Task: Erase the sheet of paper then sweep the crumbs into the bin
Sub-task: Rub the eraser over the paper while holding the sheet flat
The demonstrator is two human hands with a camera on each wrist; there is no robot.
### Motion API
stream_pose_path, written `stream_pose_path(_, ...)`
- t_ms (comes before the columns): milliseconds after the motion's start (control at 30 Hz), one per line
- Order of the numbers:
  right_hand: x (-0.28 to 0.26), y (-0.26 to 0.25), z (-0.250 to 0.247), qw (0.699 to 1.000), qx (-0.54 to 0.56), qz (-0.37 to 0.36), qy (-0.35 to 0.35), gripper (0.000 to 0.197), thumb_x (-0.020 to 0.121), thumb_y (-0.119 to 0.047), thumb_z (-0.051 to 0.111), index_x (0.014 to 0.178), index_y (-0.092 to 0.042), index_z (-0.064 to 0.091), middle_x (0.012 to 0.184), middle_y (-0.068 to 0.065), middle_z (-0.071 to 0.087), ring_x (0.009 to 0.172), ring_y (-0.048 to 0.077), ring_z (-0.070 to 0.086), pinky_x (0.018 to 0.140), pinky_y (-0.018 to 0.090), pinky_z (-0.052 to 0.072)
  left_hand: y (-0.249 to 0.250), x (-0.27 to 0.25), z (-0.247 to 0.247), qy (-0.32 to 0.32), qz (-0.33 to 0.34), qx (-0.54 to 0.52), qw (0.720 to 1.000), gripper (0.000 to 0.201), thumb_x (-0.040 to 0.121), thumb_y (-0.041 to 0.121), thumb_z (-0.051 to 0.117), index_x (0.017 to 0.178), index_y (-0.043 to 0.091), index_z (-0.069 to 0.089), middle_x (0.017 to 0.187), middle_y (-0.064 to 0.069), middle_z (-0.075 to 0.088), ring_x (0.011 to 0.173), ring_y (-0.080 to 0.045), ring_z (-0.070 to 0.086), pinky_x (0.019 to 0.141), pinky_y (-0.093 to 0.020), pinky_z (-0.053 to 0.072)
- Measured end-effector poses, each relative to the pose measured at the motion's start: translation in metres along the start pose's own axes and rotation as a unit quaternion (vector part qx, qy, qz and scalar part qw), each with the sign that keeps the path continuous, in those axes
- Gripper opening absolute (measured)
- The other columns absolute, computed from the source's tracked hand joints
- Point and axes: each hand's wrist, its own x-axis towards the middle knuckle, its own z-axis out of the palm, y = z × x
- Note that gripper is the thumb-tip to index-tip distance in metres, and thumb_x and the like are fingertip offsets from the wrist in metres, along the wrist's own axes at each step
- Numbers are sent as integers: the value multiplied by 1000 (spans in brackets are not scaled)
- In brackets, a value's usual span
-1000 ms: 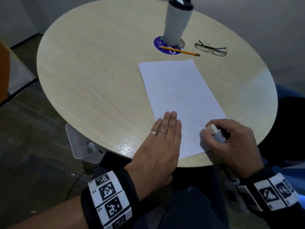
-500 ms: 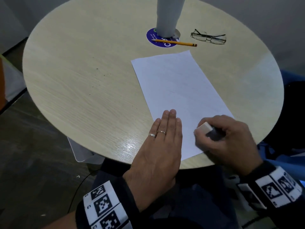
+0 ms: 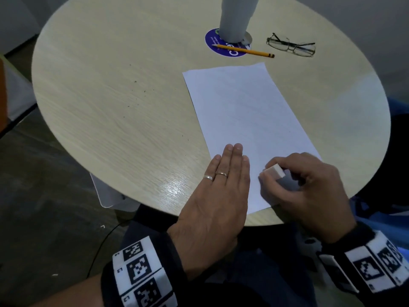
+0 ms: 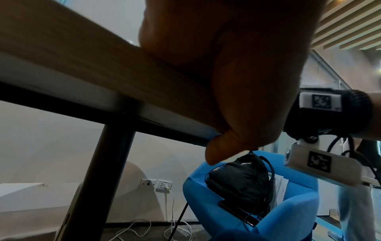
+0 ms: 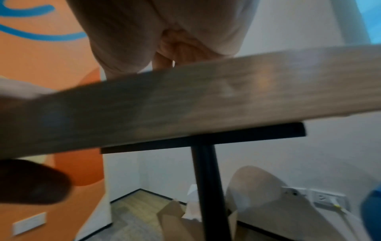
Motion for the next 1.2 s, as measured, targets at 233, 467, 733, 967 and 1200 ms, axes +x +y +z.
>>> stream_pose_path(233,9,25,-4,998,19,57,22,13,88,-25,74,76,-22,69,75,-2,70,75,27,64,70,46,53,-1,-1,2,4,1,6,1000,90,83,21,21,153,-16,-21,159,-40,-29,153,-53,-23,128,-57,-5)
stream_pose_path(467,6,20,-2,998,-18,35,-40,12,105,-23,58,95,-27,62,95,-14,65,92,19,59,77,35,45,-2,-1,7,-1,-53,-1,999,103,91,35,50,154,-21,-10,160,-45,-21,154,-56,-14,128,-59,1)
stream_pose_path(733,-5,-14,15,999,32,-16,-31,13,95,-17,78,106,-19,72,94,-8,70,86,12,63,80,26,49,2,2,-4,-45,-58,-10,997,97,102,31,41,147,-19,-29,152,-44,-38,148,-56,-30,123,-57,-17)
stream_pose_path(967,3,0,6,1000,-1,-3,31,4,97,-18,75,100,-16,75,89,-8,68,80,13,57,76,36,50,4,5,-2,-76,-59,-31,995,100,100,27,45,146,-20,-31,151,-44,-39,148,-57,-30,122,-57,-19)
stream_pose_path(1200,9,11,8,999,-14,11,38,2,97,-19,76,95,-20,75,86,-5,70,79,21,57,72,45,51,4,5,2,-73,-53,-27,996,106,99,30,51,147,-20,-29,151,-44,-39,148,-58,-29,122,-59,-18)
